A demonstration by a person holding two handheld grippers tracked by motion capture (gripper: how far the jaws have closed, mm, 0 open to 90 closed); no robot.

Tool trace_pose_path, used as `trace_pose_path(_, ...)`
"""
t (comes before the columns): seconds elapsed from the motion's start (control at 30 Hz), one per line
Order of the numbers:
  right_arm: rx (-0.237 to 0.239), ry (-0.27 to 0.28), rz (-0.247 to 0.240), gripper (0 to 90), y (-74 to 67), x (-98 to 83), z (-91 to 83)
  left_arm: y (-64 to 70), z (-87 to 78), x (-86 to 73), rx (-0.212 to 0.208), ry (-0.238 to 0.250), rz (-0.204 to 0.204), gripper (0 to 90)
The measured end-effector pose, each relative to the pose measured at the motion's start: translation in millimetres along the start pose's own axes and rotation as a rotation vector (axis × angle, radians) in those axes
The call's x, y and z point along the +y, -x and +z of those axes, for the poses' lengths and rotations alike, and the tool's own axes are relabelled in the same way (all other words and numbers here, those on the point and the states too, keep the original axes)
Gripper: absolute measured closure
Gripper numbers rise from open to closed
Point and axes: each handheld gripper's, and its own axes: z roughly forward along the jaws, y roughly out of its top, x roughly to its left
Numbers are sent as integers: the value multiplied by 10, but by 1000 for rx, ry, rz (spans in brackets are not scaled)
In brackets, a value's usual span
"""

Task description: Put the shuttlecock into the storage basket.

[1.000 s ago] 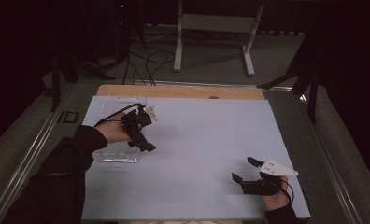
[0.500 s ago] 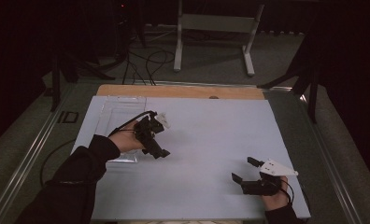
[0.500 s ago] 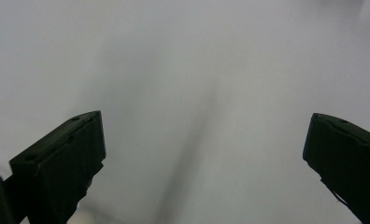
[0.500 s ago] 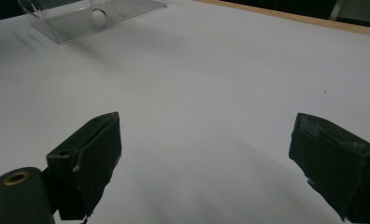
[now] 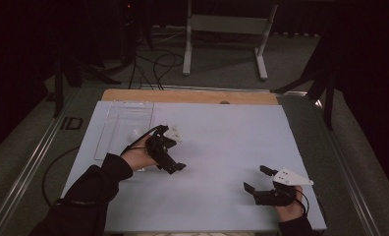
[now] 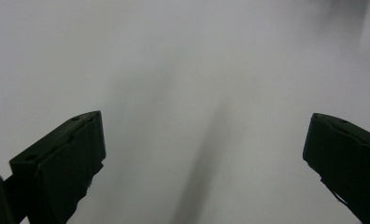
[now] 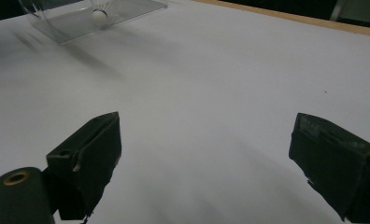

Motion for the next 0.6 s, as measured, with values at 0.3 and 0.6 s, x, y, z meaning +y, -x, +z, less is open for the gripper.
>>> trace_pose_path(0.3, 0, 1, 1, 97, 1, 0, -1, 114, 68, -140, 40, 52, -7, 0)
trace_pose_path(0.6, 1, 2, -1, 97, 1, 2, -2, 250, 79, -313, 69, 142, -4, 0)
